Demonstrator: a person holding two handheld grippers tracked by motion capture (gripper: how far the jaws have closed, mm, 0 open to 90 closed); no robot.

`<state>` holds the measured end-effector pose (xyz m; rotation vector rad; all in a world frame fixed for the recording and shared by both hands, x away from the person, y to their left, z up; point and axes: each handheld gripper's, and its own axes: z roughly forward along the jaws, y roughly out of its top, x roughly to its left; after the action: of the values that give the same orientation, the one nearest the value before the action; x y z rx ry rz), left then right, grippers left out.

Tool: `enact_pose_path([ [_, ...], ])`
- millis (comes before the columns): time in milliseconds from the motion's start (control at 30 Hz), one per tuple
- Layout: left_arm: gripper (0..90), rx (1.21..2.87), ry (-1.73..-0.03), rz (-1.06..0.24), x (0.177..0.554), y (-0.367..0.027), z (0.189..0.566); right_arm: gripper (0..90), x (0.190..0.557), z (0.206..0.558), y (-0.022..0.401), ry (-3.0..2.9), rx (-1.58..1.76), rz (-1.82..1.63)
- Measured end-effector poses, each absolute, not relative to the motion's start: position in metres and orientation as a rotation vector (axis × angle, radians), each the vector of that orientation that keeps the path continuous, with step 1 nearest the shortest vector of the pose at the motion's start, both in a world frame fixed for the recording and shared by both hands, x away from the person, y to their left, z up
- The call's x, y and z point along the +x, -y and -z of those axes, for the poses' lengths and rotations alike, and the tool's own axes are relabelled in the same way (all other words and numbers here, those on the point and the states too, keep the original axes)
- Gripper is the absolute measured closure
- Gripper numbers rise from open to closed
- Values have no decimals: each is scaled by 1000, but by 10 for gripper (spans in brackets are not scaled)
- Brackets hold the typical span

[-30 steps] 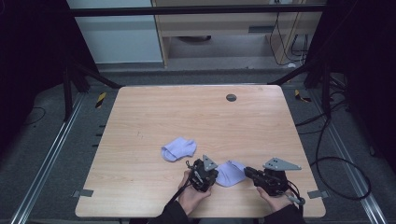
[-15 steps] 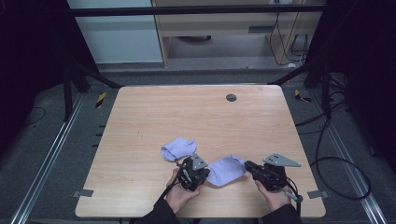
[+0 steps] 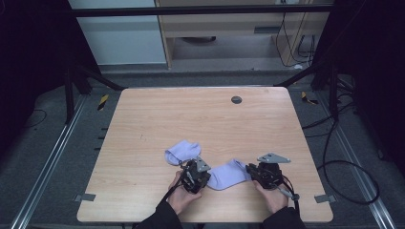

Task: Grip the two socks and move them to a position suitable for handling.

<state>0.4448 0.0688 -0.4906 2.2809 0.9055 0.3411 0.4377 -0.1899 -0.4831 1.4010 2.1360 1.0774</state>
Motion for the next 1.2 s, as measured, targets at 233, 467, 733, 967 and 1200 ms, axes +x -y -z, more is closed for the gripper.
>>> enact_pose_path([
  [233,723,2226,-946,-376,446,-74,489,654,439,484,196,-2103,1327,-1049],
  [467,604,2191,-995,-409,442,-78,487,612,442,484,209,-2122,1315,-1053],
  [733,710,2196,-1023,-358,443,-75,493,706,456,497,208,-2216,1317,-977],
  [967,848,2198,-1027,-342,443,-71,494,854,456,496,204,-2266,1348,-966],
  [1200,888,2190,-1029,-336,442,-70,493,862,452,488,202,-2263,1331,-1020],
])
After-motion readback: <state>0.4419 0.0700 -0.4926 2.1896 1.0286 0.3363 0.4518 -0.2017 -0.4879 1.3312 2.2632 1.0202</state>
